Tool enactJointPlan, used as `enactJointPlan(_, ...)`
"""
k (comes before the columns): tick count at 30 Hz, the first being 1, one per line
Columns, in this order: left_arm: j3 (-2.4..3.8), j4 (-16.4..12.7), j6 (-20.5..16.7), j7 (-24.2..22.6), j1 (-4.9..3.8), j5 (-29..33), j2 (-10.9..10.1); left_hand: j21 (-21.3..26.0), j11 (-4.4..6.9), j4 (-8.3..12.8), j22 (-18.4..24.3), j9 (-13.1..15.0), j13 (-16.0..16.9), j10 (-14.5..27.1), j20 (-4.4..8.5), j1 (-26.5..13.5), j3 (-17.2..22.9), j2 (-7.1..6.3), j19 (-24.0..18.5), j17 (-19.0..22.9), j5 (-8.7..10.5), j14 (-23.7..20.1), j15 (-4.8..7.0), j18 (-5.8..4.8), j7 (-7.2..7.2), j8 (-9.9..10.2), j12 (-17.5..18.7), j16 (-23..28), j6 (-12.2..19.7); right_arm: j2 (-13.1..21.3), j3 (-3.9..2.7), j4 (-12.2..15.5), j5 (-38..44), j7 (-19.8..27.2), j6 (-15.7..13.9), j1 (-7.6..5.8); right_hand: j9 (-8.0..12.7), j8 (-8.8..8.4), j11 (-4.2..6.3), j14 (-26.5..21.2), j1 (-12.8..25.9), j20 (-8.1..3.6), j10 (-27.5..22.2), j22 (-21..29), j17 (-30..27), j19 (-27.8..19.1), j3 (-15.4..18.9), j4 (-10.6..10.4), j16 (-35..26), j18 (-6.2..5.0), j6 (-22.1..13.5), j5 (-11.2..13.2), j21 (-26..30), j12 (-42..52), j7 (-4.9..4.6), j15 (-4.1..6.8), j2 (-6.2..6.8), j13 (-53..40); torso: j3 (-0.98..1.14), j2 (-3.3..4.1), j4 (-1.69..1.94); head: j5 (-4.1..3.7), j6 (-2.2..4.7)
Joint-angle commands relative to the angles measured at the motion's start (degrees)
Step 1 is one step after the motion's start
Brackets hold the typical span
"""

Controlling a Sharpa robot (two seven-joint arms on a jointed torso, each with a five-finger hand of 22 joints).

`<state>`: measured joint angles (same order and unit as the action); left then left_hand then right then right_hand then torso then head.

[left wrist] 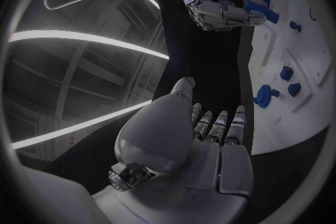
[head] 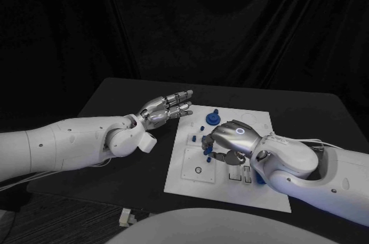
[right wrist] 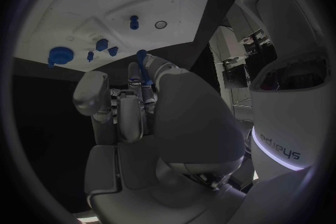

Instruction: Assemble the parts on the task board

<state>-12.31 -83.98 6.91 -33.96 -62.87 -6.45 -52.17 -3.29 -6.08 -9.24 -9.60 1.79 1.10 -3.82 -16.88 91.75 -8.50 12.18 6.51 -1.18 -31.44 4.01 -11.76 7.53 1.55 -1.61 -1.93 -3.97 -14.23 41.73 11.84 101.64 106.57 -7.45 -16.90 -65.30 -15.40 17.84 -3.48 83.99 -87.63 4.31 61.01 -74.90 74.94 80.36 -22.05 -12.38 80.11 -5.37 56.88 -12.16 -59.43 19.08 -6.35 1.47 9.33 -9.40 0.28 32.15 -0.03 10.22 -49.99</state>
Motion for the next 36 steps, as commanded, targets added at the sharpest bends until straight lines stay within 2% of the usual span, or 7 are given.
enactJointPlan(1, 0.06, -0.08, 0.05, -0.96, 0.06, 0.10, 0.15, 0.01, 0.11, 0.31, -0.07, 0.08, 0.05, -0.35, 0.05, 0.01, 0.13, 0.37, 0.00, -0.09, -0.29, 0.08, -0.25, -0.98, 0.30, -0.32, -0.24, -0.31, 0.00, -1.08, -0.03, -0.75, 2.44, -0.68, 2.15, 0.73, -0.31, 0.41, 0.06, 2.52, -0.36, 0.48, 0.43, -7.76, 2.10, 0.05, -0.04, 0.23, 0.00, -0.14, 0.21, -0.45, 0.27, 0.06, -0.07, -0.45, 0.07, 0.08, 0.02, 0.01, 0.00, 0.04, -0.01)
enactJointPlan(12, 0.06, 0.11, 0.28, -0.95, 0.12, 0.10, 0.33, -0.03, 0.08, 0.33, -0.19, 0.07, 0.04, -0.34, 0.04, 0.01, 0.16, 0.38, 0.09, -0.09, -0.31, 0.09, -0.26, -1.00, 0.30, -0.30, -0.23, -0.32, 0.07, -4.12, -0.03, -2.80, 2.75, -0.26, 5.09, 2.46, -0.44, 0.44, -0.04, 2.40, -0.24, 0.59, 0.41, -7.65, 1.90, -0.17, -0.25, 0.34, -0.16, -0.23, -0.05, -1.12, 0.72, -0.12, -0.17, -0.55, 0.04, 0.21, -0.04, 0.08, 0.03, -0.06, -0.01)
enactJointPlan(19, 0.06, 0.17, 0.43, -0.94, 0.17, 0.10, 0.52, -0.04, 0.02, 0.36, -0.21, 0.07, 0.05, -0.36, 0.04, 0.01, 0.22, 0.43, 0.12, -0.09, -0.34, 0.09, -0.27, -1.02, 0.30, -0.30, -0.25, -0.32, 0.05, -4.71, -0.03, -3.25, 2.77, -0.08, 5.82, 2.81, -0.45, 0.44, -0.05, 2.40, -0.23, 0.59, 0.40, -7.66, 1.89, -0.17, -0.25, 0.35, -0.17, -0.22, -0.08, -1.15, 0.69, -0.14, -0.18, -0.56, 0.04, 0.21, -0.01, 0.10, -0.13, 0.20, -0.01)
enactJointPlan(36, 0.06, 0.32, 0.55, -0.90, 0.33, 0.10, 0.61, -0.04, 0.02, 0.36, -0.21, 0.07, 0.05, -0.36, 0.04, 0.01, 0.22, 0.43, 0.12, -0.09, -0.34, 0.09, -0.27, -1.02, 0.30, -0.30, -0.25, -0.32, 0.05, -4.94, -0.03, -3.32, 2.77, 0.24, 6.55, 3.78, -0.48, 0.45, -0.06, 2.33, -0.22, 0.62, 0.41, -7.60, 1.72, -0.27, -0.31, 0.40, -0.30, -0.26, -0.13, -1.23, 0.93, -0.16, -0.22, -0.58, 0.02, 0.24, -0.01, 0.07, -0.11, 0.22, -0.01)
